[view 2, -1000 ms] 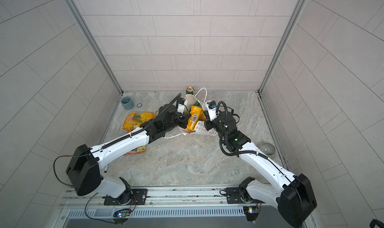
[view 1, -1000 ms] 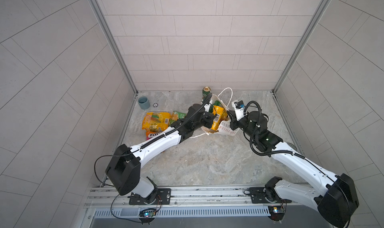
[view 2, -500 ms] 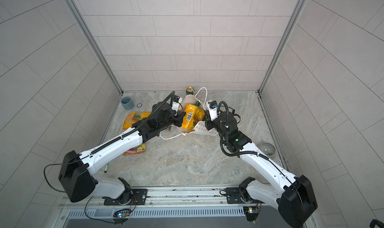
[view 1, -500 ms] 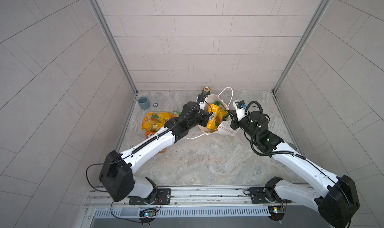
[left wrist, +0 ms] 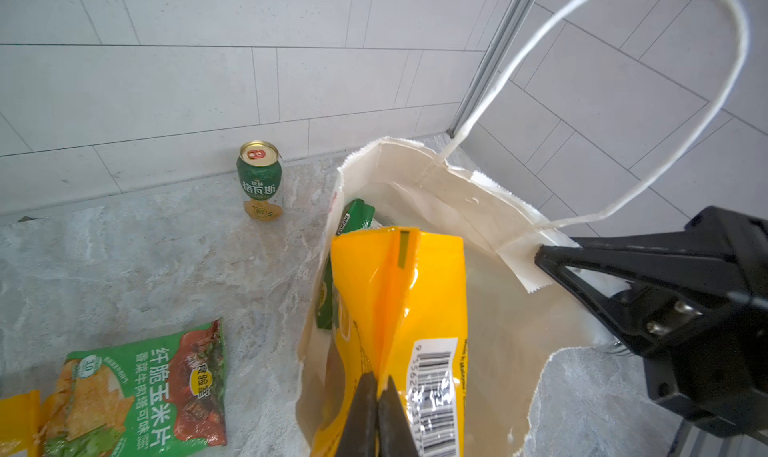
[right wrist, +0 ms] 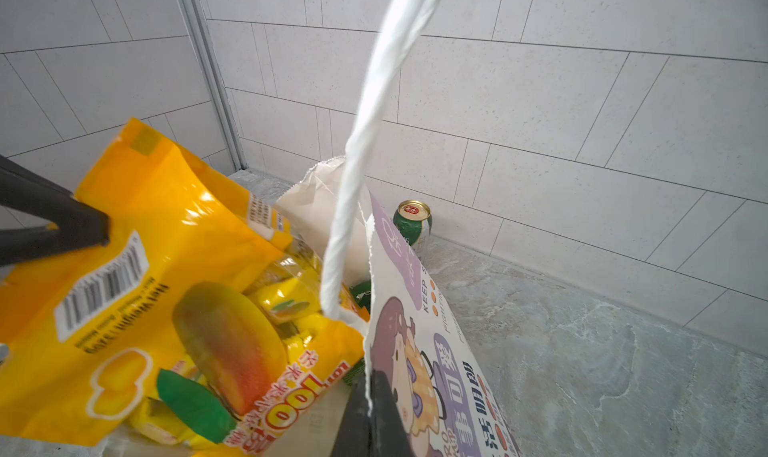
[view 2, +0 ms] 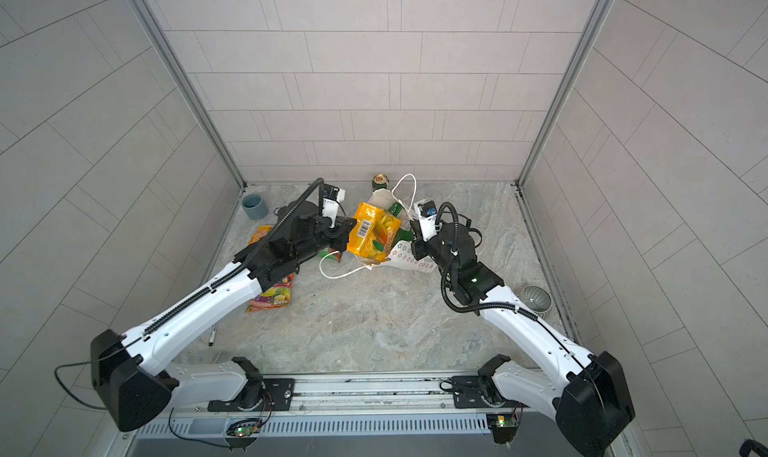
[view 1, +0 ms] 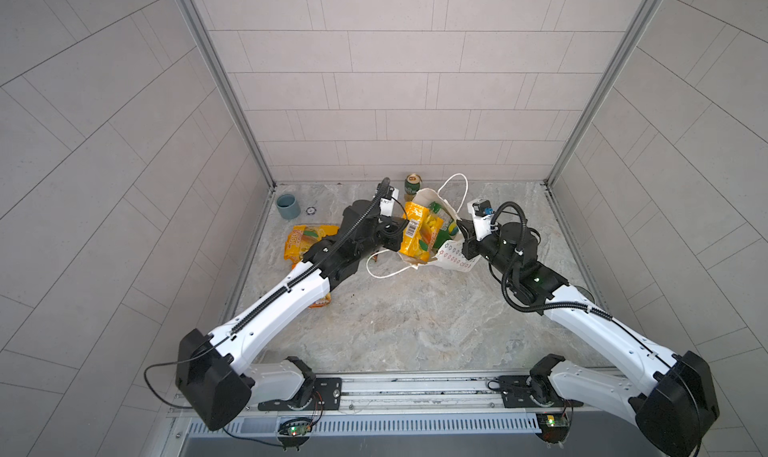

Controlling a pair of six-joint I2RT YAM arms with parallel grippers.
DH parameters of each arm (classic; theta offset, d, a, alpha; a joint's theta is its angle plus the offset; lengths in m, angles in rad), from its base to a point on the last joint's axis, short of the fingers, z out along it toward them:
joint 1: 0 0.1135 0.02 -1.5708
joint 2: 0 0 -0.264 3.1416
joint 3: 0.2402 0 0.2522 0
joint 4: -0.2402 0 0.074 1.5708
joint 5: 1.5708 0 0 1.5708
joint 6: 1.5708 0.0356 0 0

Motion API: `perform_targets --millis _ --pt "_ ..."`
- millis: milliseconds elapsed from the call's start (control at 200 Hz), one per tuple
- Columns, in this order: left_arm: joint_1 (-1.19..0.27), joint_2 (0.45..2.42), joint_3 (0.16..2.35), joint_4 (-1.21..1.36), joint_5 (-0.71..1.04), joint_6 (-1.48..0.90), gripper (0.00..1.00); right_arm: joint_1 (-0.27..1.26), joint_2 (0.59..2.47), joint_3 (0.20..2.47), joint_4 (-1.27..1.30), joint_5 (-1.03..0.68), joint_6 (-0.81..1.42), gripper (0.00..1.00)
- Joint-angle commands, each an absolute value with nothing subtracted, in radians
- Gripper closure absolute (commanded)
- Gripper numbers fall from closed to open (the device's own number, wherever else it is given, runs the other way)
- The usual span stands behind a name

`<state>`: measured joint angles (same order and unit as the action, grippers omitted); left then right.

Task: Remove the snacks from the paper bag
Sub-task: 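Lift the yellow packet up out of the bag with the left gripper, then carry the yellow packet toward the other packets and lower it onto the table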

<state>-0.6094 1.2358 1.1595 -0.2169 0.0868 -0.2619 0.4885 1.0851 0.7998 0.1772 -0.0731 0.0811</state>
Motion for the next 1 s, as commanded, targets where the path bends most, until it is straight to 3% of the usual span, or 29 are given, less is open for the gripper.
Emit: perform_targets --millis 0,220,375,660,996 --pt "-0.546 1.137 1.225 -0.224 0.078 -0.285 1.00 0.479 1.078 0.791 0.175 -0.051 0.098 1.00" --pt "-0.431 1.021 1.249 -0.372 0.022 -0.297 1.00 0.475 1.078 0.798 0.169 -0.049 0.104 1.00" --pt "-0.350 0.993 1.240 -0.426 0.083 -0.344 1.00 0.472 1.068 0.801 0.159 -0.036 0.105 1.00" --pt "-0.337 0.998 1.180 -0.405 0.095 -0.365 1.00 0.467 1.067 0.809 0.135 0.012 0.117 1.00" --pt "-0.337 1.010 0.930 -0.295 0.080 -0.442 1.00 0.451 1.058 0.810 0.122 0.032 0.133 1.00"
